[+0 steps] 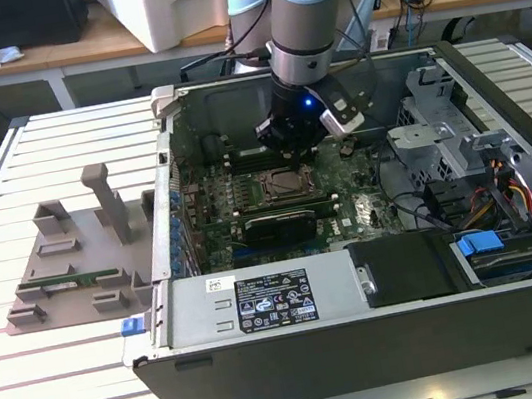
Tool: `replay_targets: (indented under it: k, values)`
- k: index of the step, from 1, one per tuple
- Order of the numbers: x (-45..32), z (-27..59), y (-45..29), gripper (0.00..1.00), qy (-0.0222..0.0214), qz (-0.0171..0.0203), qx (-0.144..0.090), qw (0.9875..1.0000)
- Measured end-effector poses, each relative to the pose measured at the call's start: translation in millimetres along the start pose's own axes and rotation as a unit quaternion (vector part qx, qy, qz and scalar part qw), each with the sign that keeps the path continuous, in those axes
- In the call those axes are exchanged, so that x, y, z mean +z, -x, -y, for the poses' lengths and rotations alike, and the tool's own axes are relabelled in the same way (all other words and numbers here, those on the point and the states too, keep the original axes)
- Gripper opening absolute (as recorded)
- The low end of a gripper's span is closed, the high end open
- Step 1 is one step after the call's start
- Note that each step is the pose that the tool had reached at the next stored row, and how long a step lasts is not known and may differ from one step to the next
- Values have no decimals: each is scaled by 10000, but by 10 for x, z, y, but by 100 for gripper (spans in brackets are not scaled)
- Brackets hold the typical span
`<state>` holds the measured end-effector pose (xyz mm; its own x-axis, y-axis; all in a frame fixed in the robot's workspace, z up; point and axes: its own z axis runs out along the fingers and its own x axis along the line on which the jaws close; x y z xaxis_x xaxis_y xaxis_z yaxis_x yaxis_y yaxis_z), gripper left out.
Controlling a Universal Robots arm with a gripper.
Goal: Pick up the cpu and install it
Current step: 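Install the first cpu locking lever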
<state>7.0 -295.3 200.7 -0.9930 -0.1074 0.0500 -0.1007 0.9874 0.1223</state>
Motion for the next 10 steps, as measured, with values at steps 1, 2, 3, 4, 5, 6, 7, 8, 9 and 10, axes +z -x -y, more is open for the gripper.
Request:
replay_targets:
  k: [1,2,3,4,5,6,7,8,9,10]
  values:
    - [1,-1,0,11,-4,-3,1,10000]
    - [3,3,-1,11,-9,-8,2,10000]
    - [5,5,-2,11,-12,-9,3,10000]
    - [7,7,-2,11,-13,-10,3,10000]
    - [16,3,1,11,-4,-7,1,10000]
    - [26,-4,7,11,2,-2,1,10000]
    - [26,-4,7,11,4,-1,1,10000]
    - [26,-3,7,11,4,-1,0,10000]
    - [24,-4,8,11,4,-1,0,10000]
    - [10,-7,8,11,4,4,0,10000]
